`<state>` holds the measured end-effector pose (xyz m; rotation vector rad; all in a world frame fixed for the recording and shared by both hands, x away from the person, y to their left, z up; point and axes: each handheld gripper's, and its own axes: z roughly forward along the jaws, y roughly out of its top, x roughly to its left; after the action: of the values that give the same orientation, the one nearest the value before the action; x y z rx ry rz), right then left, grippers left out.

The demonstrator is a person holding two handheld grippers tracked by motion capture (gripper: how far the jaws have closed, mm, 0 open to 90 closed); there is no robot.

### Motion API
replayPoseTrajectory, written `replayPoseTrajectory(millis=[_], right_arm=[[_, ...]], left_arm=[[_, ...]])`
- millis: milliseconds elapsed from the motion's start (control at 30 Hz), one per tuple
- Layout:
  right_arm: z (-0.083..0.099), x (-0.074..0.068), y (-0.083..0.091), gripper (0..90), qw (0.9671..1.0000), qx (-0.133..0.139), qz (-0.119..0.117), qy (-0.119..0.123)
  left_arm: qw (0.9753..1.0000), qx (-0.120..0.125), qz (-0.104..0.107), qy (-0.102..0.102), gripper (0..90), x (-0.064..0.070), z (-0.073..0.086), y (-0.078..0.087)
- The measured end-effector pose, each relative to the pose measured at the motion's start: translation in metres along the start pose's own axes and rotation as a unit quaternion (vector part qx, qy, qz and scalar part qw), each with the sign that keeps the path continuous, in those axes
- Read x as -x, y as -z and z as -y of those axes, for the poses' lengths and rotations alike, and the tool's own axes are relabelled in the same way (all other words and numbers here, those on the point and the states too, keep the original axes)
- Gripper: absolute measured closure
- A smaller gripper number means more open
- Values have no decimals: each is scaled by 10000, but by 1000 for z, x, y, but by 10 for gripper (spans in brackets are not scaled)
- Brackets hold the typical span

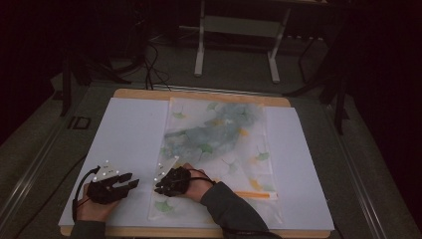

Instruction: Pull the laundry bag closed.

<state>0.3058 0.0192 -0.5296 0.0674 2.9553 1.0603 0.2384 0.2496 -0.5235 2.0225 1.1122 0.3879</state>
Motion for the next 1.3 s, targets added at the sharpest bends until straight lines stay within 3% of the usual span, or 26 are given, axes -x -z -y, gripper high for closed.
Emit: replayPoseTrajectory(millis=[467,767,1067,1300], right_arm=[[0,0,4,835,10000,54,-8,-23],[-2,-2,12,836,9999,59,63,58],[-2,-3,18,837,9999,87,94,71],[-3,-3,20,838,9998,94,126,113]], left_arm=[[9996,-138,239,-24,600,4,1,-1],[9983,-158,547,139,603,9,-4,0],[9940,-222,1033,273,529,17,-6,-6],[9888,-436,1385,358,522,24,-10,-14]])
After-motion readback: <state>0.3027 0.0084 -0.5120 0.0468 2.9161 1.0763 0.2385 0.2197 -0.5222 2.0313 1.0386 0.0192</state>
